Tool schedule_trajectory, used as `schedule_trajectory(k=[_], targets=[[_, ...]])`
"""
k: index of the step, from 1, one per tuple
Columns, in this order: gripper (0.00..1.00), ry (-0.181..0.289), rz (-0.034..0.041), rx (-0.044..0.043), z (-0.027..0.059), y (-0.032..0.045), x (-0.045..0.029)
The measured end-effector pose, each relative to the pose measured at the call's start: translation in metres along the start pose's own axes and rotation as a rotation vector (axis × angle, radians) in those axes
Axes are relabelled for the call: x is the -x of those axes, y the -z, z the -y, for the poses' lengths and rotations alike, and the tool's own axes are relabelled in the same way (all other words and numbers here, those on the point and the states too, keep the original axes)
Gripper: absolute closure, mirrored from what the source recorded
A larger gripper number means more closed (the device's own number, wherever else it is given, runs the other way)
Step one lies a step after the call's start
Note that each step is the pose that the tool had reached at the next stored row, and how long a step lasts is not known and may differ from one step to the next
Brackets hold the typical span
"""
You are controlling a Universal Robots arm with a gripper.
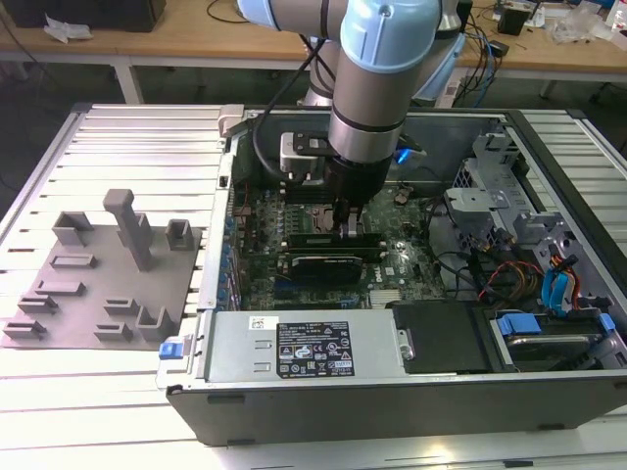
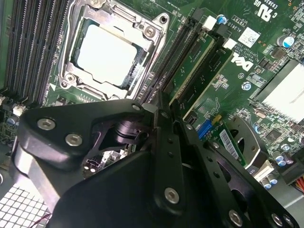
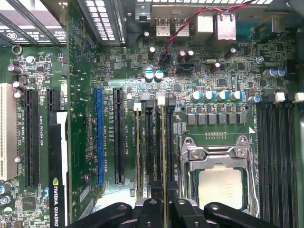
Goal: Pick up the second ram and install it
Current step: 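Insert the second ram into the second slot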
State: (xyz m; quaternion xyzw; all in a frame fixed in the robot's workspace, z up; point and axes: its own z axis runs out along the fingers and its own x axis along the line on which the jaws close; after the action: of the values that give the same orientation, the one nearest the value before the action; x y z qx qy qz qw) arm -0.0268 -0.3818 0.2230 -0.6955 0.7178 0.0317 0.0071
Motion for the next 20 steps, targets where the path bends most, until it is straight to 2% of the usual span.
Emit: schedule_trajectory(k=[14, 15, 16, 19, 20], targets=[[0.89, 0.0, 0.0003, -0.0003, 0.0009, -0.0066, 0.0], [0.81, 0.0, 0.0002, 0.0, 0.0008, -0.0066, 0.0], [0.81, 0.0, 0.0, 0.0001, 0.0008, -0.0066, -0.0001], [0.81, 0.0, 0.0, 0.0001, 0.0005, 0.0003, 0.0003], [0.81, 0.0, -0.002, 0.0, 0.0002, 0.0093, 0.0012]])
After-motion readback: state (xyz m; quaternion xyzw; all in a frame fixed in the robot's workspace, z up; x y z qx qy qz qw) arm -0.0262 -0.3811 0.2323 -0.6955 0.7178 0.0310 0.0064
